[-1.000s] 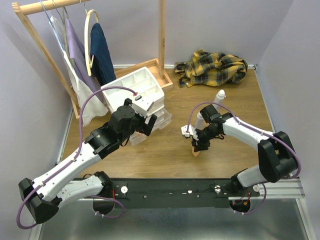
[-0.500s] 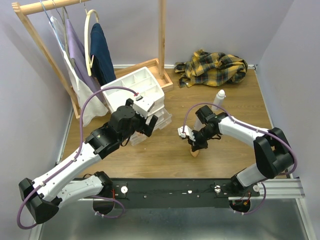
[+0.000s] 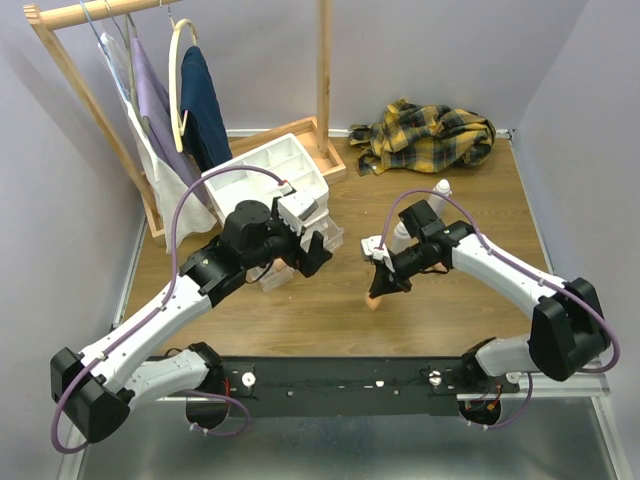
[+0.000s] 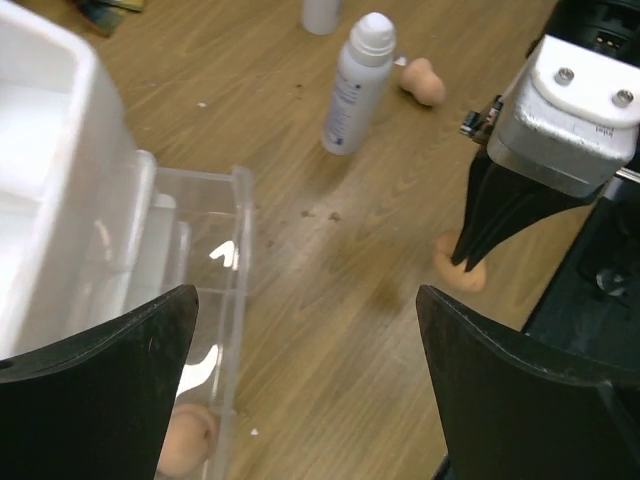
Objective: Organize the makeup
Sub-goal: Pick up the makeup tool from the center of the board, then place the makeup tool in the drawer.
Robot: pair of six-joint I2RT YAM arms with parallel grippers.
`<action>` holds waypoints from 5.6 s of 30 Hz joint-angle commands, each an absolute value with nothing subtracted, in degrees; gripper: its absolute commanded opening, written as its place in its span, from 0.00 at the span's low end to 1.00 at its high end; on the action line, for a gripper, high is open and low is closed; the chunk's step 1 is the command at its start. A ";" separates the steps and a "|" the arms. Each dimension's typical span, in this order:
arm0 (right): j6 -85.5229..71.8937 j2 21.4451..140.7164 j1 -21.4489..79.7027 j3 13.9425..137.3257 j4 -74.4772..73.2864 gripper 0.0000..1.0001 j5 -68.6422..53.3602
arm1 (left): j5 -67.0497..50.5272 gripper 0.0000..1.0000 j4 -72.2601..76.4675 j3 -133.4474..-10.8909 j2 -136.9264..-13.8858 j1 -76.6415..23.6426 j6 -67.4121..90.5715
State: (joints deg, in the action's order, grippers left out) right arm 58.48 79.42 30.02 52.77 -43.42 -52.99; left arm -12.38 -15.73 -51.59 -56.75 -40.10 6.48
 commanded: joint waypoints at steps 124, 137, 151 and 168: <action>55.02 70.84 26.54 55.46 -40.87 1.00 -62.32 | -9.26 0.00 -26.45 -58.36 -73.92 -51.06 1.50; 54.23 70.58 26.28 54.84 -39.02 1.00 -55.02 | 8.96 0.00 -28.30 -57.57 -67.68 -51.06 -1.23; 54.58 71.02 26.19 54.14 -38.32 1.00 -53.96 | 18.72 0.00 -27.95 -56.34 -64.25 -49.75 -0.97; 54.41 71.10 26.28 53.88 -38.14 1.00 -53.96 | 16.53 0.00 -28.91 -57.04 -65.56 -46.49 -0.18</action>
State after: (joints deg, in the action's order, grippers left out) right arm 54.63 70.94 26.50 54.78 -38.76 -54.70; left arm 17.15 -28.23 -56.77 -65.14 -46.61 -0.62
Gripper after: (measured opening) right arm 0.998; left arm 0.152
